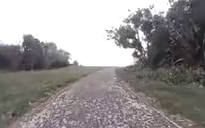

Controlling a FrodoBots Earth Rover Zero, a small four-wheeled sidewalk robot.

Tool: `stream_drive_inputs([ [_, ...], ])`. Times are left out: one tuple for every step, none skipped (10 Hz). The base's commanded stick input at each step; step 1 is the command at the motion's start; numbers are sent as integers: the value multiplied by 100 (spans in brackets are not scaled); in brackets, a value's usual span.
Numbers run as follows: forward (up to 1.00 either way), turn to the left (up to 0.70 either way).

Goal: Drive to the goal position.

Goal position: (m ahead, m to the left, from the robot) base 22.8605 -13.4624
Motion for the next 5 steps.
stream_drive_inputs([
  [85,0],
  [85,0],
  [85,0],
  [85,0],
  [85,0],
])
